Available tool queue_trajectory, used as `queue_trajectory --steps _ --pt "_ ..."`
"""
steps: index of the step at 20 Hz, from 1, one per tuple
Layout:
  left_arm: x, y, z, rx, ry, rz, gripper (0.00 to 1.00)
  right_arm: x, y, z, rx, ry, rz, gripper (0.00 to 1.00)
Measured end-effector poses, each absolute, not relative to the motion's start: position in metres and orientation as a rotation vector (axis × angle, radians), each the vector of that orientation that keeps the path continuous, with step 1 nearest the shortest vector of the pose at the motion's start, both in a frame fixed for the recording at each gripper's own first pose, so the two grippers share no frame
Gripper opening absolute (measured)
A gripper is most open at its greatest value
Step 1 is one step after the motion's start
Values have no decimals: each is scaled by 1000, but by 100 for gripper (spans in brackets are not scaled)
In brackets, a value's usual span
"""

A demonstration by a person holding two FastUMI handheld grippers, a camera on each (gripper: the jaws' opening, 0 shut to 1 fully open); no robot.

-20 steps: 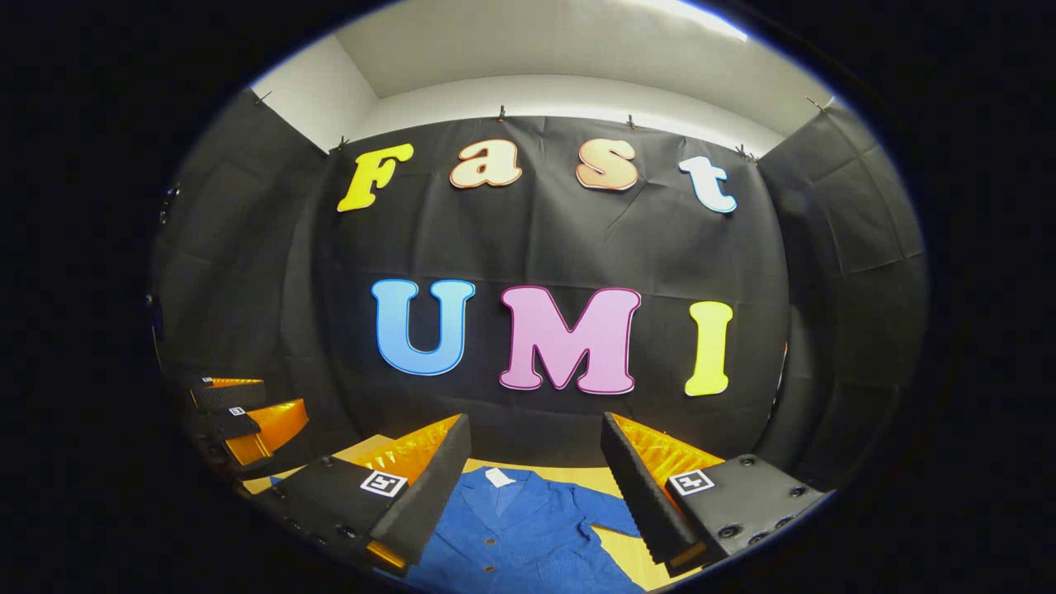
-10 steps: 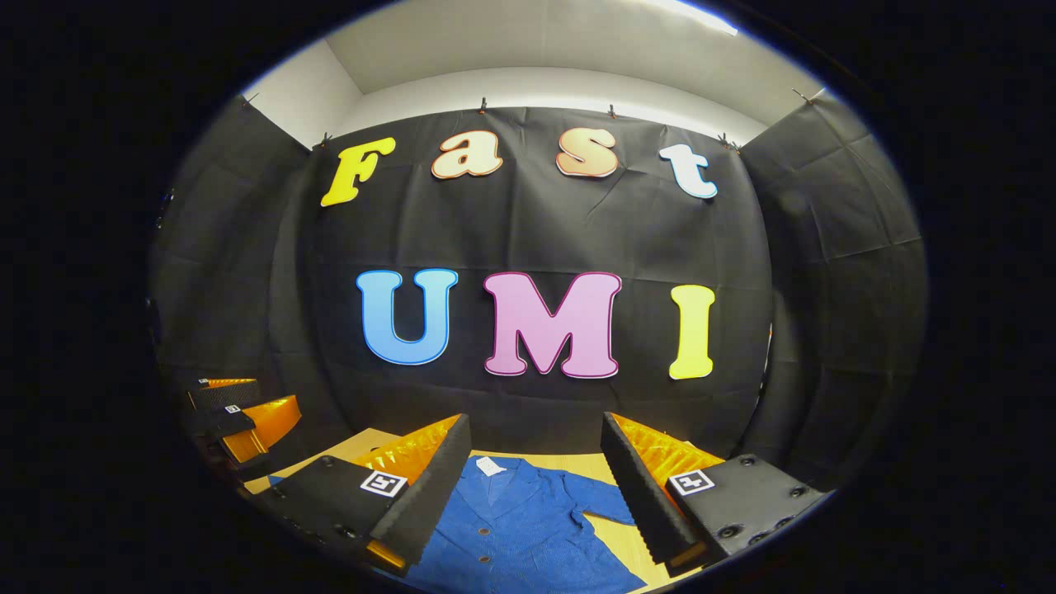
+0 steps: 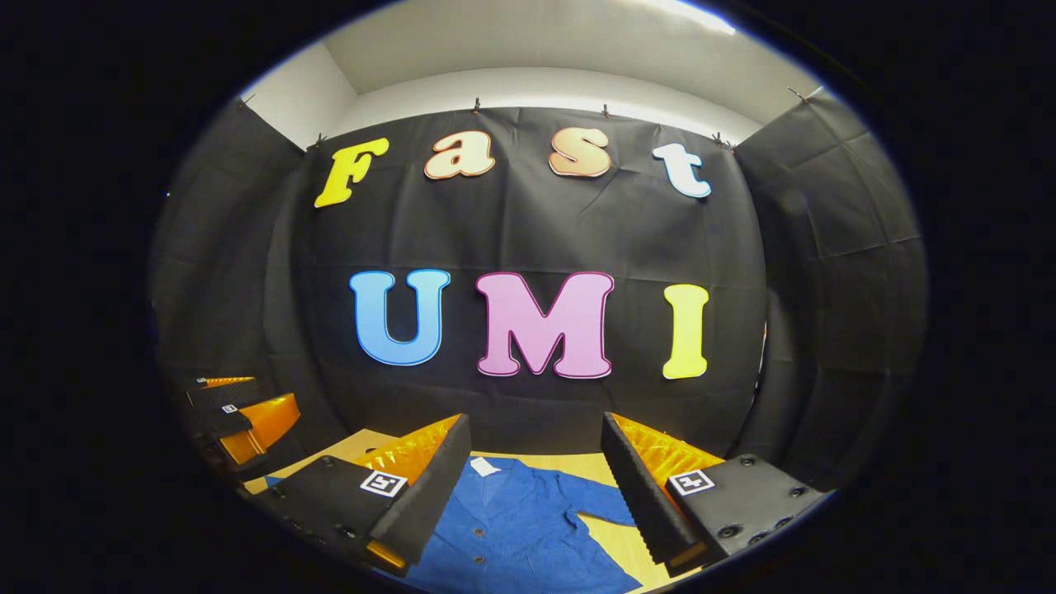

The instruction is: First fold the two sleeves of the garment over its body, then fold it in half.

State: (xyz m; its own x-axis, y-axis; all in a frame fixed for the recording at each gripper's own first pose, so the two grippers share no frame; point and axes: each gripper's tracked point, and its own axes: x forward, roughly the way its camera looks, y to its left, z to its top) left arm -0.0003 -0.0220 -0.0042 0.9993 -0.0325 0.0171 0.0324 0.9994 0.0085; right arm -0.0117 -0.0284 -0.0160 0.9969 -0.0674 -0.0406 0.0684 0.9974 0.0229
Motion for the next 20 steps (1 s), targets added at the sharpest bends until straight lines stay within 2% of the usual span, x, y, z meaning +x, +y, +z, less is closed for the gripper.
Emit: queue_trajectory --steps 16,17,18,20 --pt "-4 -18 -16 -36 3 -13 80 12 -24 -50 89 140 -31 99" --pt "-5 -18 -18 -29 5 -10 80 17 -28 -53 95 146 -38 92" --pt "-5 -18 -16 -23 4 -5 80 21 -32 -56 97 148 -44 99" --pt "-4 -19 -15 -17 3 2 80 33 -45 -64 96 157 -59 99"
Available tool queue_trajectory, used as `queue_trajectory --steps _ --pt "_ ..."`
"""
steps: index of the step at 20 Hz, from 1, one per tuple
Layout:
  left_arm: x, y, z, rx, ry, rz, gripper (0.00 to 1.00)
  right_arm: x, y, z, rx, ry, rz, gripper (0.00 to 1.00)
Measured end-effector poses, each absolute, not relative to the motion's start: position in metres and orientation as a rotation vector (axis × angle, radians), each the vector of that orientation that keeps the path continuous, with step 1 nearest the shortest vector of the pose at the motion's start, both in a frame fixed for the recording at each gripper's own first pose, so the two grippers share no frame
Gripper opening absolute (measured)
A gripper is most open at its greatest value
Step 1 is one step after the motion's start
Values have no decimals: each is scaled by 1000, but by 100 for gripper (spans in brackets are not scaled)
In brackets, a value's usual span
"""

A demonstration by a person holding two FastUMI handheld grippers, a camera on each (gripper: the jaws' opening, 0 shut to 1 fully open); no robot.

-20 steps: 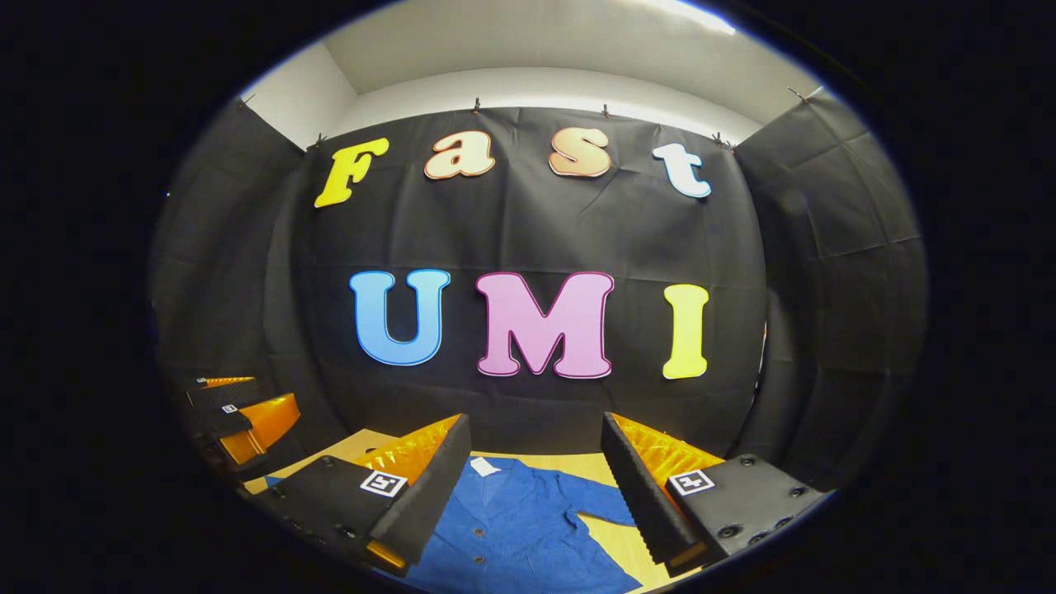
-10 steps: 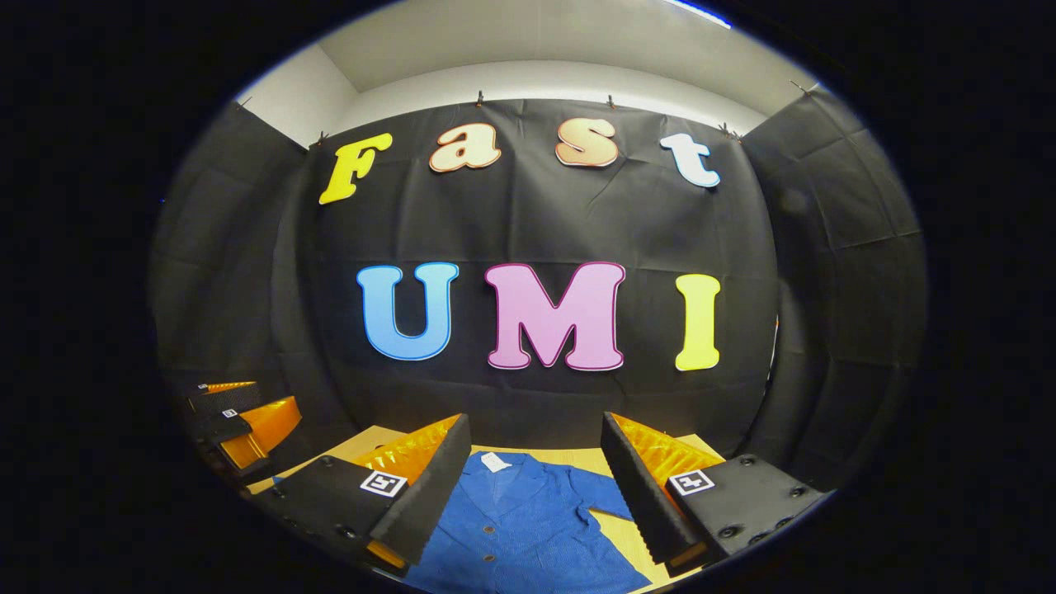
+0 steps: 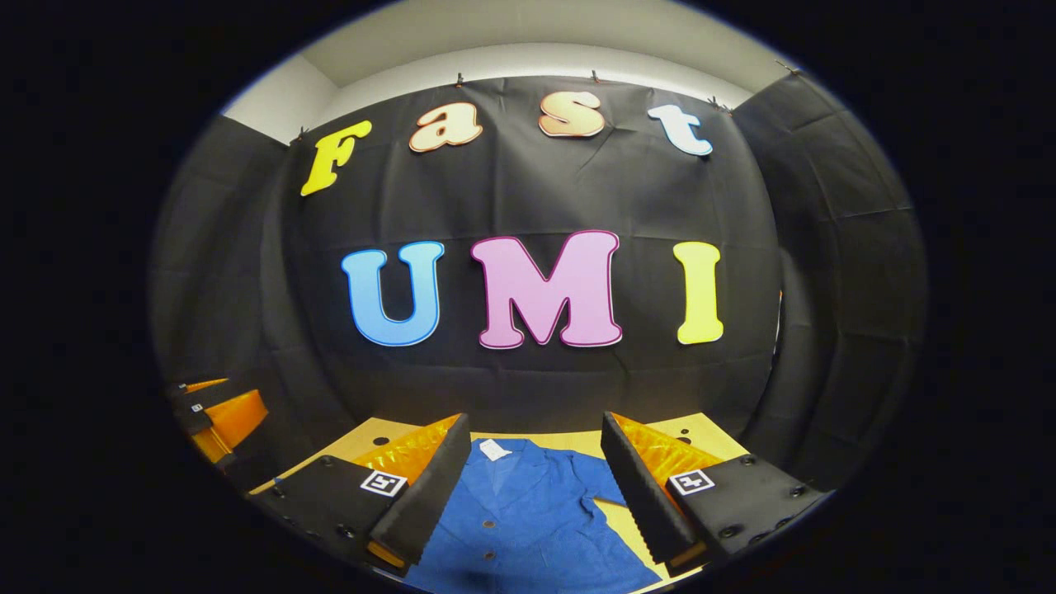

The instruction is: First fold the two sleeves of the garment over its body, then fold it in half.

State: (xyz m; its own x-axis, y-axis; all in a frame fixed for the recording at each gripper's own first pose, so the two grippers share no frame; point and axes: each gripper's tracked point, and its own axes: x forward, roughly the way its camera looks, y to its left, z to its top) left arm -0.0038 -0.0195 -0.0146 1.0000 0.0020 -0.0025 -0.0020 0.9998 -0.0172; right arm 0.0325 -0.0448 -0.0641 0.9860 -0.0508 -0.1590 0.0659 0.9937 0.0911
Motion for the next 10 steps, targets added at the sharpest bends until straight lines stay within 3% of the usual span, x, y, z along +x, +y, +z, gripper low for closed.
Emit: queue_trajectory --steps 1,2,3,6,10 --pt "-3 -20 -15 -18 1 6 80 38 -52 -70 93 168 -71 99" --pt "-3 -23 -14 -24 -1 3 80 44 -61 -78 96 188 -85 92" --pt "-2 -27 -16 -31 2 1 80 50 -71 -86 104 202 -99 99" --pt "4 -38 -24 -36 32 6 80 69 -111 -118 130 265 -164 99" --pt "14 -55 -33 -32 75 24 80 70 -222 -204 127 464 -385 100"
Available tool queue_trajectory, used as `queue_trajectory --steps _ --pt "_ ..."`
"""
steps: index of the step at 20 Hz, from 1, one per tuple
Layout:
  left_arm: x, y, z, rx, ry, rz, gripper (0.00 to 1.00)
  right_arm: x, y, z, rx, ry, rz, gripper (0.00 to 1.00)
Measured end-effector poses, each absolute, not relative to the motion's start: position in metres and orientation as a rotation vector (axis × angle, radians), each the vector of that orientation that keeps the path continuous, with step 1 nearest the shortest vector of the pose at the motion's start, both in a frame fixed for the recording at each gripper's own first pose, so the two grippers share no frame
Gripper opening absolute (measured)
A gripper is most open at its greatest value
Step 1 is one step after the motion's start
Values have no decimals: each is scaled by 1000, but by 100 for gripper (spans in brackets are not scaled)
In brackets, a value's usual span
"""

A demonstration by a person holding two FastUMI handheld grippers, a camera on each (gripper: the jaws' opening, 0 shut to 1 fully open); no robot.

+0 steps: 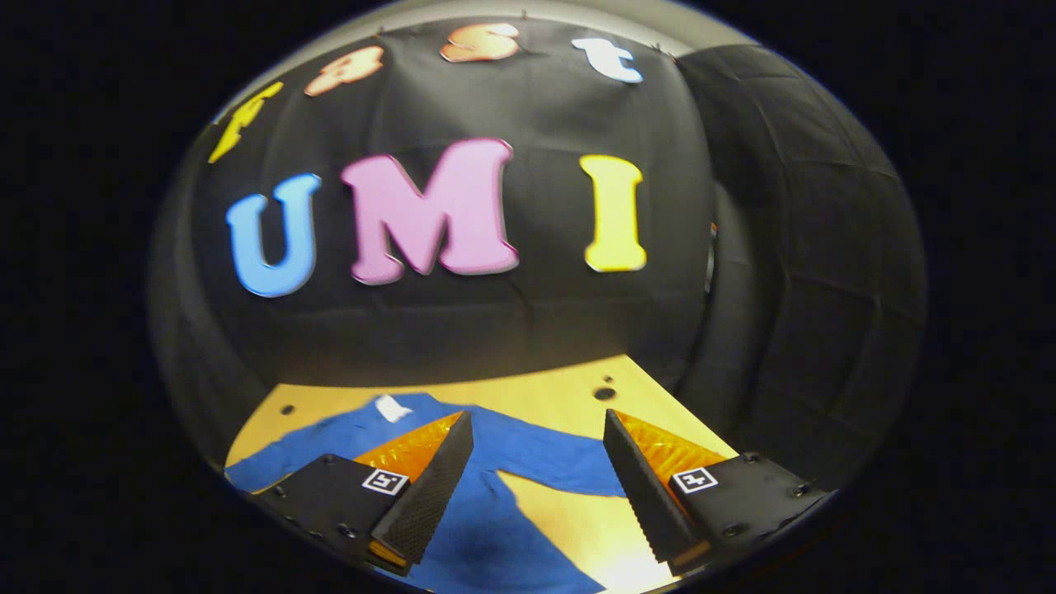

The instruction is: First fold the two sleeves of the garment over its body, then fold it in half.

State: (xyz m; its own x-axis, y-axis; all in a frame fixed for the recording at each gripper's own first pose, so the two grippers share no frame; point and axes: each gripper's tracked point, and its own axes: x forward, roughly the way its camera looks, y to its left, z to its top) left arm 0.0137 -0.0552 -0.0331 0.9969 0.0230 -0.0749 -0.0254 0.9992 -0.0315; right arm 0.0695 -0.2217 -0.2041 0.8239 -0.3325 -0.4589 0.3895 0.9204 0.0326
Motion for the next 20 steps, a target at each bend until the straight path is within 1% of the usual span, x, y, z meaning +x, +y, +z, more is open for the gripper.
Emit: queue_trajectory --steps 3,6,8,9,13,18,20 --pt "25 -68 -38 -14 106 42 80 52 -306 -278 177 612 -545 100" --pt "35 -88 -45 -14 150 43 80 29 -367 -350 252 749 -652 100" --pt "42 -100 -48 -12 173 40 80 18 -385 -396 289 875 -711 98" --pt "44 -106 -50 -10 183 38 80 15 -390 -410 310 901 -733 98" --pt "52 -132 -49 4 194 5 80 5 -400 -429 340 960 -817 99" --pt "56 -150 -45 18 184 -15 80 -2 -392 -439 356 1065 -786 99" --pt "56 -152 -45 19 189 -17 80 2 -397 -433 374 1040 -791 99"
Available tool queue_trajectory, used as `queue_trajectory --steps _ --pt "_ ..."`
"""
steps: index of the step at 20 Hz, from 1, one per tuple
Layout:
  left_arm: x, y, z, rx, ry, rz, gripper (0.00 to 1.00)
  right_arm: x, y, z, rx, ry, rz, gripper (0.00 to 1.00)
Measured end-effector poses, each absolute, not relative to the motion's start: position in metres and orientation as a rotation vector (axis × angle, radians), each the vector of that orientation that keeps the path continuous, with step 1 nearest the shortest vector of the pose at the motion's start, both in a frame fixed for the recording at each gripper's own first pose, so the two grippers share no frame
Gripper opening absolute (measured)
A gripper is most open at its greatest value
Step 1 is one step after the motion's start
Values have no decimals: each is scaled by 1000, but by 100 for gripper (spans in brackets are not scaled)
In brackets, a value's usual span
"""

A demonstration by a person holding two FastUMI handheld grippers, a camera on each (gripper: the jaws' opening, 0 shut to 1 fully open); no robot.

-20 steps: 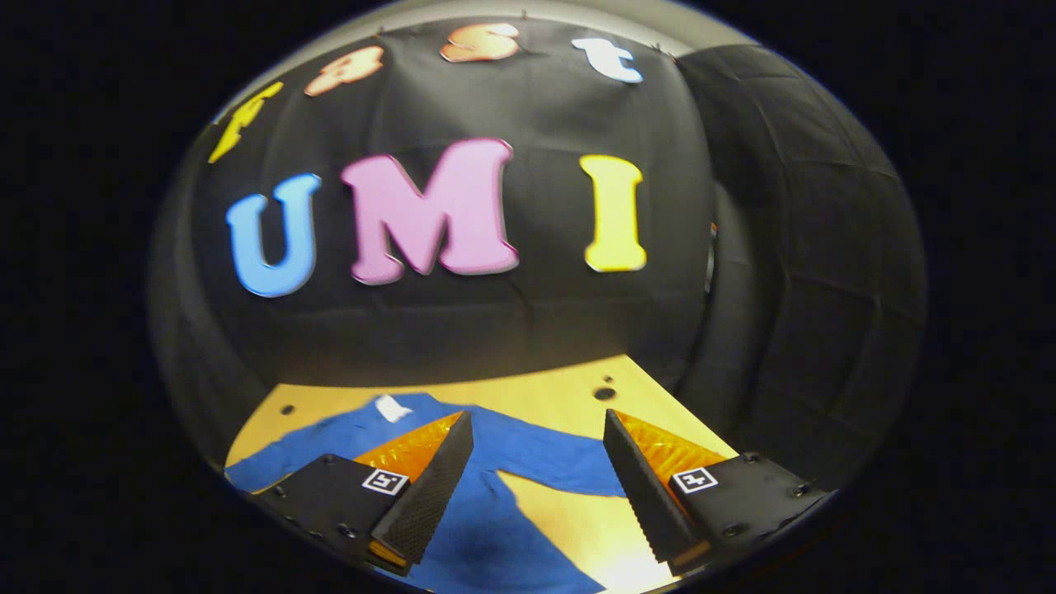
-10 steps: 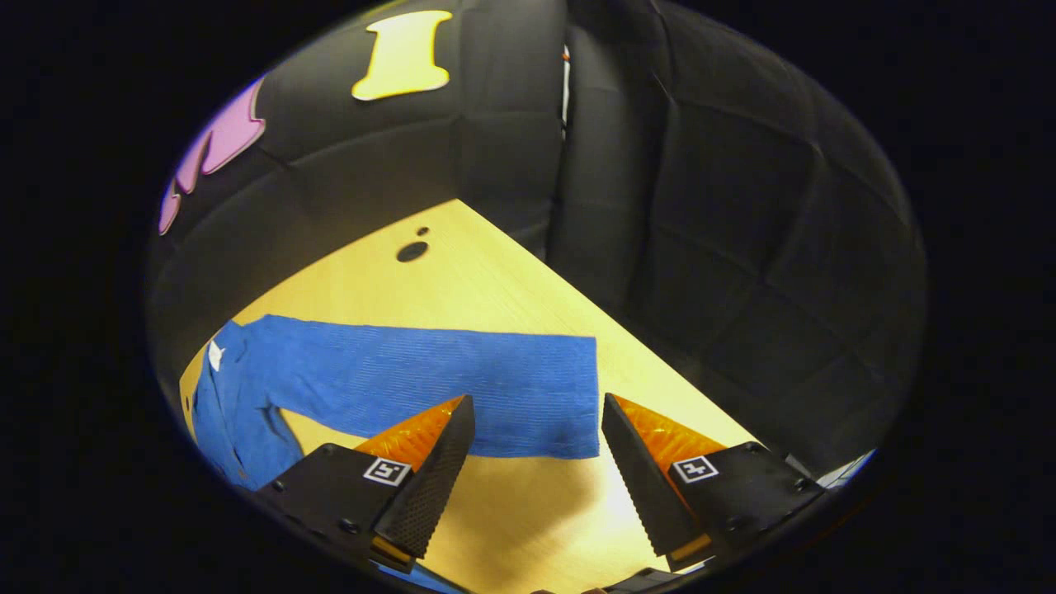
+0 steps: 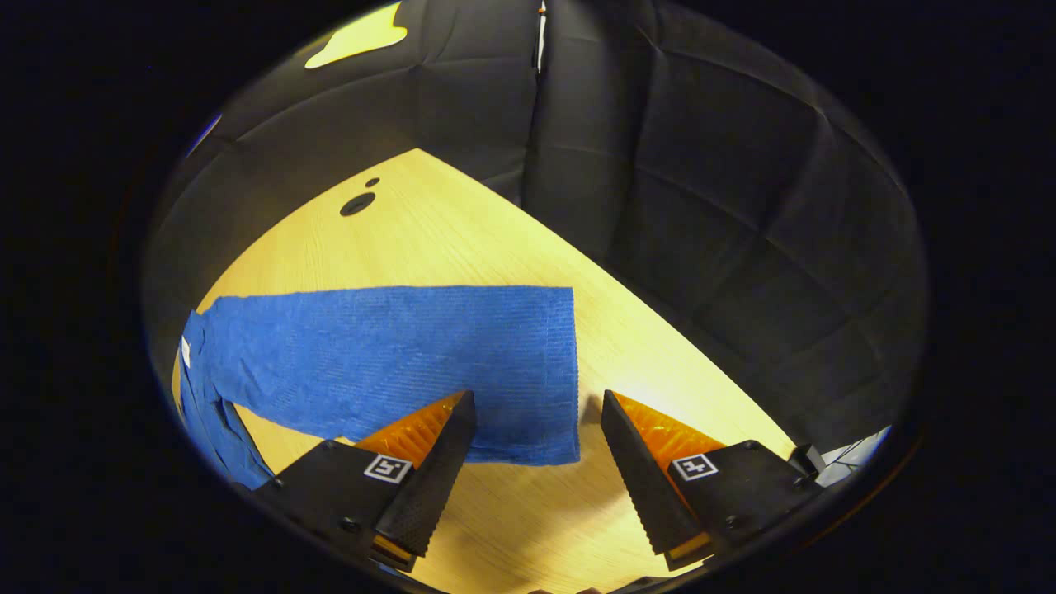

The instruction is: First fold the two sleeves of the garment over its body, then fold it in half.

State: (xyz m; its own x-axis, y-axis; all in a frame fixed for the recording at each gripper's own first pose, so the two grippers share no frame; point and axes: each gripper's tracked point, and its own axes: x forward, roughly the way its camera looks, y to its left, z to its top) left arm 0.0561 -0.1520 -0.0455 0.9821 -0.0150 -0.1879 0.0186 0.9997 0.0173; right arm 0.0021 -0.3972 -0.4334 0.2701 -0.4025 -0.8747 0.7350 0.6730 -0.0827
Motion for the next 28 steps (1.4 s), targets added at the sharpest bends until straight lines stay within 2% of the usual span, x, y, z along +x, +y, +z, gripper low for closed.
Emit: queue_trajectory --steps 1,2,4,5,7,10,11,12,14,17,22,28 --pt "56 -152 -47 19 191 -17 80 3 -397 -430 371 1032 -790 87" --pt "56 -152 -47 16 195 -15 80 4 -401 -430 373 1028 -782 87" --pt "55 -151 -51 3 209 -10 80 10 -403 -421 376 1030 -755 55" --pt "55 -150 -52 -5 215 -11 80 13 -399 -420 393 1038 -734 51" --pt "54 -150 -53 -11 224 -16 80 20 -388 -425 412 1039 -738 13" --pt "53 -149 -52 2 231 -39 80 23 -389 -429 465 1007 -712 0" --pt "52 -151 -53 7 234 -53 80 21 -386 -431 516 986 -708 5" --pt "52 -151 -52 13 236 -68 80 24 -388 -415 542 943 -725 2" --pt "52 -149 -48 25 232 -90 80 29 -395 -387 523 826 -764 2" --pt "49 -147 -44 21 213 -123 80 37 -379 -331 474 687 -755 1" --pt "38 -123 -46 -23 207 -134 80 64 -299 -269 437 626 -603 1" --pt "20 -35 -52 -70 183 4 80 132 -182 -203 407 553 -390 1"
